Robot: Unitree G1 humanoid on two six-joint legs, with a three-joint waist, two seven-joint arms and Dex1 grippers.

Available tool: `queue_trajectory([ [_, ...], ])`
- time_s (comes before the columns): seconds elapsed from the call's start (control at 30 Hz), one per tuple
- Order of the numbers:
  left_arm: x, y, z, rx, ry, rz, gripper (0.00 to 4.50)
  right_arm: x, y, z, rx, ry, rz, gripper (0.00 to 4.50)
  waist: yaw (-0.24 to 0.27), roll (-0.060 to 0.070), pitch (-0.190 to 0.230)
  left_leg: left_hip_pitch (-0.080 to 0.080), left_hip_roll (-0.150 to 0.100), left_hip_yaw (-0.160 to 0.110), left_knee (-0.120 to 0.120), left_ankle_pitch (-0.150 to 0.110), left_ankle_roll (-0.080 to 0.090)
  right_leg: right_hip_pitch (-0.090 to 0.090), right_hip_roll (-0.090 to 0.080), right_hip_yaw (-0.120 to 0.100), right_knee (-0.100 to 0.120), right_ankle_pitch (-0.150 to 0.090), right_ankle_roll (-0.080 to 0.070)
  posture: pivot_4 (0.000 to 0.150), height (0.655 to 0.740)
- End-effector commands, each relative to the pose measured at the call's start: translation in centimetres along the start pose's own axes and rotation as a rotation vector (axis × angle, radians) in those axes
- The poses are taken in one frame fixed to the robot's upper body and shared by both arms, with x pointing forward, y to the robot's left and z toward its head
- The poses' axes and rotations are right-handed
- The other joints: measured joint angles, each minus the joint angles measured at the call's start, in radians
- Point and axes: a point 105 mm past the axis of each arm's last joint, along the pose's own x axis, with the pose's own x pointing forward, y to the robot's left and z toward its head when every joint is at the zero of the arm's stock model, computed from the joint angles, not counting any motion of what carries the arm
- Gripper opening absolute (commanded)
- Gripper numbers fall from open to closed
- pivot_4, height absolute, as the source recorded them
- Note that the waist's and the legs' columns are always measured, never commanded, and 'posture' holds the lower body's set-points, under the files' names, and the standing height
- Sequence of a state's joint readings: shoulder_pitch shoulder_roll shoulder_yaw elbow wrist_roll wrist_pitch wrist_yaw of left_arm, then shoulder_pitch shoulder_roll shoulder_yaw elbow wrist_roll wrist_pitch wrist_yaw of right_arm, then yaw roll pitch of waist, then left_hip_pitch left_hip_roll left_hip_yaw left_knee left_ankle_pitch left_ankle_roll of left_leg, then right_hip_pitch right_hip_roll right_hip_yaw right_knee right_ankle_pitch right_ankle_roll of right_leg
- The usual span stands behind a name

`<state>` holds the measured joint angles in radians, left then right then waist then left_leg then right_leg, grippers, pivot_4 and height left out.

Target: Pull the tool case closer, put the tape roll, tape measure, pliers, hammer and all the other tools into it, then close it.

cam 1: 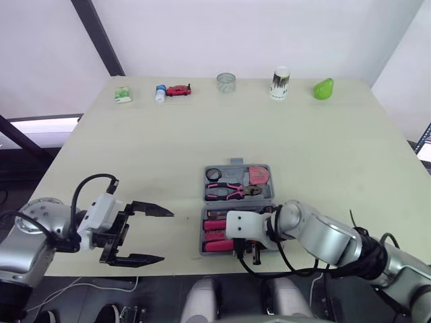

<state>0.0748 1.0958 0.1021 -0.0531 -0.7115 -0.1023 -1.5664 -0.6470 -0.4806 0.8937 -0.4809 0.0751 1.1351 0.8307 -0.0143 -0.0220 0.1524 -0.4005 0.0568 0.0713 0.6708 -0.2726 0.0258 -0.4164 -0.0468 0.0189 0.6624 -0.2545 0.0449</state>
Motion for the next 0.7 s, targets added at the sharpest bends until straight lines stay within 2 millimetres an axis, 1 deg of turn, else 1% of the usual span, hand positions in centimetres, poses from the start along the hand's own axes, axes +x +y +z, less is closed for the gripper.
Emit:
queue_trajectory([
  [0.03, 0.07, -0.45, 0.6, 0.031, -0.008, -0.063, 4.5, 0.22, 0.07, 0.48, -0.004, -0.011, -0.001, 0.36, 0.0, 0.0, 0.0, 0.0, 0.0, 0.0, 0.0, 0.0, 0.0, 0.0, 0.0, 0.0, 0.0, 0.0, 0.0, 0.15, 0.74],
  [0.37, 0.0, -0.79, 0.53, 0.024, -0.007, -0.061, 4.5, 0.9, 0.34, 0.96, -0.004, -0.029, 0.008, 0.36, -0.004, 0.0, 0.0, 0.0, 0.0, 0.0, 0.0, 0.0, 0.0, 0.0, 0.0, 0.0, 0.0, 0.0, 0.0, 0.15, 0.74],
  [0.4, -0.03, -0.79, 0.53, 0.023, -0.006, -0.06, 4.5, 0.91, 0.35, 0.95, -0.004, -0.03, 0.009, 1.16, -0.004, 0.0, 0.0, 0.0, 0.0, 0.0, 0.0, 0.0, 0.0, 0.0, 0.0, 0.0, 0.0, 0.0, 0.0, 0.15, 0.74],
  [0.47, -0.06, -0.78, 0.53, 0.024, -0.005, -0.058, 4.5, 0.89, 0.37, 0.87, -0.004, -0.029, 0.01, 1.63, -0.003, 0.0, 0.0, 0.0, 0.0, 0.0, 0.0, 0.0, 0.0, 0.0, 0.0, 0.0, 0.0, 0.0, 0.0, 0.15, 0.74],
  [0.6, -0.09, -0.8, 0.51, 0.023, -0.004, -0.057, 4.5, 0.55, 0.05, 0.68, -0.003, -0.032, -0.005, 3.37, -0.002, 0.0, 0.0, 0.0, 0.0, 0.0, 0.0, 0.0, 0.0, 0.0, 0.0, 0.0, 0.0, 0.0, 0.0, 0.15, 0.74],
  [0.7, -0.08, -0.82, 0.46, 0.022, -0.005, -0.057, 4.5, 0.01, 0.04, 1.0, -0.012, -0.062, 0.0, 3.37, -0.002, 0.0, 0.0, 0.0, 0.0, 0.0, 0.0, 0.0, 0.0, 0.0, 0.0, 0.0, 0.0, 0.0, 0.0, 0.15, 0.74],
])
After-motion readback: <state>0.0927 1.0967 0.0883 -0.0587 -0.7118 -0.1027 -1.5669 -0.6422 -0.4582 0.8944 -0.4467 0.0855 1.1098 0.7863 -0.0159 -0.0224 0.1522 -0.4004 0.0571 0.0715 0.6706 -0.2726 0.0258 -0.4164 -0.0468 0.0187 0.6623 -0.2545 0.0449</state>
